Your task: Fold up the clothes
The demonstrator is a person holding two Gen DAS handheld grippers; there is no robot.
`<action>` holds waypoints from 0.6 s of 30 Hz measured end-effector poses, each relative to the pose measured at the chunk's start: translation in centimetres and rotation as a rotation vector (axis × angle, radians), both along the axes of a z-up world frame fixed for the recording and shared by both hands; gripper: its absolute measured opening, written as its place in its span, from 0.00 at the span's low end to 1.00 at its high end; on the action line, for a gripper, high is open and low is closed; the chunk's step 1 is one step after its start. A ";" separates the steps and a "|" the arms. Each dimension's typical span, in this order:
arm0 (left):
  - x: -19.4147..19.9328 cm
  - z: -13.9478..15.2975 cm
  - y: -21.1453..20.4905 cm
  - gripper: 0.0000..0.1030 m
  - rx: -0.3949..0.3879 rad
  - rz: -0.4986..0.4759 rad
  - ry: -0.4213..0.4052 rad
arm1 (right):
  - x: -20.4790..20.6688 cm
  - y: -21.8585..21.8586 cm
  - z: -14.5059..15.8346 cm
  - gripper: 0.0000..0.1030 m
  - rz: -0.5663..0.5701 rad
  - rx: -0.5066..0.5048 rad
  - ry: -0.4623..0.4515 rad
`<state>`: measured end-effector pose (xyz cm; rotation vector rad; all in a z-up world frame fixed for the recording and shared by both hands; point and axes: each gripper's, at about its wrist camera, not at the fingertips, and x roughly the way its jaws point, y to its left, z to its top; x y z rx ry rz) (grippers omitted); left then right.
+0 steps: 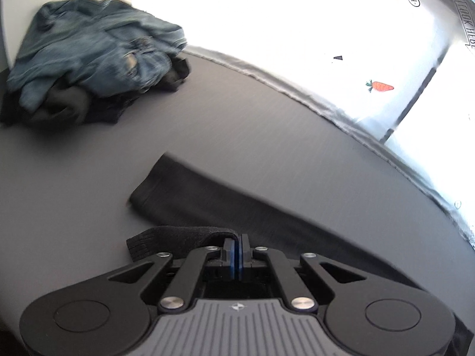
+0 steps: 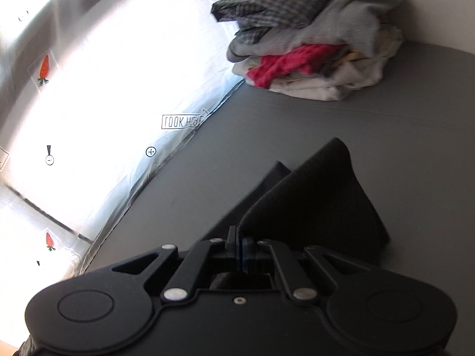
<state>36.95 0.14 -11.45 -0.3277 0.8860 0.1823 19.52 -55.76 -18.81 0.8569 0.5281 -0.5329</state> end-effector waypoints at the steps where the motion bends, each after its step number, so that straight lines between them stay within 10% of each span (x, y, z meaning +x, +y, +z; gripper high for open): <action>1: 1.6 -0.3 -0.7 0.02 0.000 0.001 -0.006 | 1.7 -0.5 -0.1 0.02 0.007 -0.003 0.004; 9: 10.5 -2.3 -6.8 0.23 0.155 -0.110 0.001 | 12.2 -3.9 -1.5 0.38 0.026 -0.090 0.153; 13: 8.8 -2.9 -7.0 0.33 0.162 -0.145 0.047 | 9.8 -4.2 -1.2 0.45 -0.005 -0.187 0.209; 18: 5.6 -4.1 -5.6 0.33 0.091 -0.102 0.131 | 2.0 -4.0 -3.0 0.50 -0.195 -0.075 0.243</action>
